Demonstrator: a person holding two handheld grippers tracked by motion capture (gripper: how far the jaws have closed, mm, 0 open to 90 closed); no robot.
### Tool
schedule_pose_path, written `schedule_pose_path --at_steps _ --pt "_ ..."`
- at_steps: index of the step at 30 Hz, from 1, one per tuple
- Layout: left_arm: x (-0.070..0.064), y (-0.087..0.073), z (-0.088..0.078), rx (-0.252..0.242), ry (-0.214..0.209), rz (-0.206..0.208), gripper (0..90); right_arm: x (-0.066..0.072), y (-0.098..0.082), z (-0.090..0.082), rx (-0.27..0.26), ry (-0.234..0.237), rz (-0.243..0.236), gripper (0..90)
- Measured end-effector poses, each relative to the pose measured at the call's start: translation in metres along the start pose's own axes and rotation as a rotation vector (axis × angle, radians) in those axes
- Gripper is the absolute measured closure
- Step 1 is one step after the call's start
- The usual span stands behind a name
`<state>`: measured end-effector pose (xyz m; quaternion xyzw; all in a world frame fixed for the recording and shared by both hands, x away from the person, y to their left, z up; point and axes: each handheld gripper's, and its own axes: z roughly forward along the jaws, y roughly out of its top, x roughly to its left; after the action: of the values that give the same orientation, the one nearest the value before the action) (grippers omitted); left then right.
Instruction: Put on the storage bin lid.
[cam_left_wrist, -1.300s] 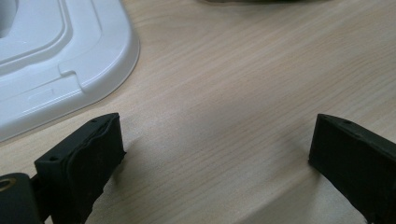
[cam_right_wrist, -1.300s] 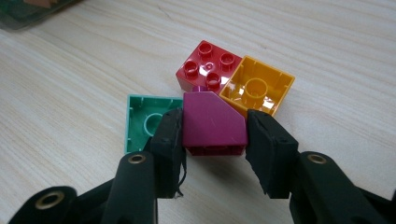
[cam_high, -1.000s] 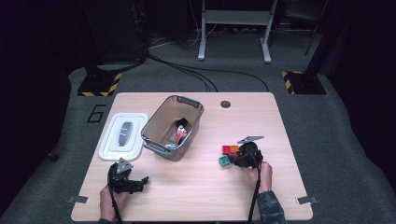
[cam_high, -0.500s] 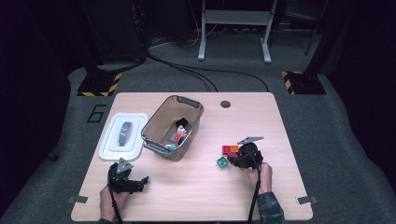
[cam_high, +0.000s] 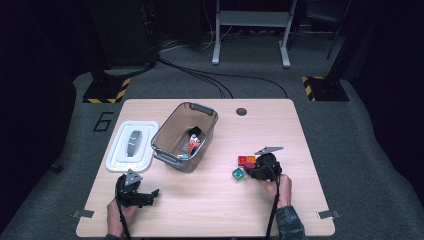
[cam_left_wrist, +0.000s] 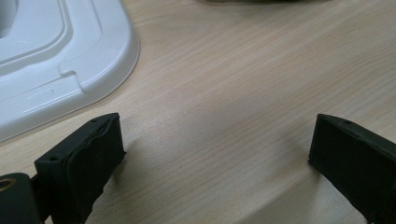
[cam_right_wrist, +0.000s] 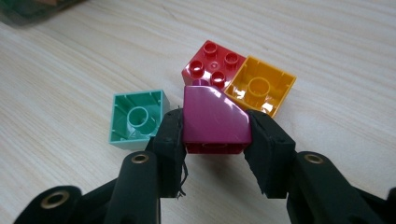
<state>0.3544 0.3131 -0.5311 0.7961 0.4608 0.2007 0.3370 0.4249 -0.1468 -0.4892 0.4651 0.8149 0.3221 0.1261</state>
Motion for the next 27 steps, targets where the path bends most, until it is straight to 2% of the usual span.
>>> schedule_pose_path --at_steps 6,9,11,12,27 --pt "0.000 0.000 0.000 0.001 -0.001 0.001 2.8 0.003 0.008 -0.008 -0.027 0.010 0.007 58.8" --pt "0.000 0.000 0.000 -0.001 0.000 -0.001 2.8 0.003 0.013 -0.013 -0.038 0.016 -0.021 58.8" --pt "0.000 0.000 0.000 0.000 0.000 -0.001 2.8 0.006 0.017 -0.015 -0.042 0.024 -0.008 58.8" --pt "0.000 0.000 0.000 0.001 -0.001 0.000 2.8 0.007 0.020 -0.017 -0.046 0.023 -0.025 58.8" --pt "0.000 0.000 0.000 0.003 0.002 0.007 2.8 0.015 0.042 -0.033 -0.092 0.028 -0.065 58.9"
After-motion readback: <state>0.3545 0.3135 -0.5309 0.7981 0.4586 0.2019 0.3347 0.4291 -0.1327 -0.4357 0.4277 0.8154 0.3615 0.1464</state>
